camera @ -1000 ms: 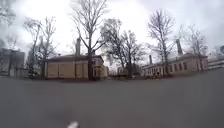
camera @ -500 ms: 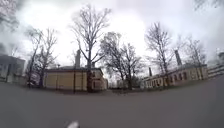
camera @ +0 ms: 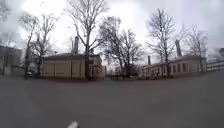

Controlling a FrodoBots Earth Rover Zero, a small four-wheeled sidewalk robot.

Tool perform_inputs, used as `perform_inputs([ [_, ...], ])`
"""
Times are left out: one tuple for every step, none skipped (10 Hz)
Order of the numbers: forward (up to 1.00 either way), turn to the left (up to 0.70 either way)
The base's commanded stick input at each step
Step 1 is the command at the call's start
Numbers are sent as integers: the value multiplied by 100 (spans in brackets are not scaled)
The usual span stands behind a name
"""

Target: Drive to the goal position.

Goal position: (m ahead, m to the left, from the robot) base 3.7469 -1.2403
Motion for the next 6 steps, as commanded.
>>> perform_inputs([
  [100, 0],
  [100, 0],
  [100, 0],
  [100, 0],
  [100, 0],
  [100, 0],
])
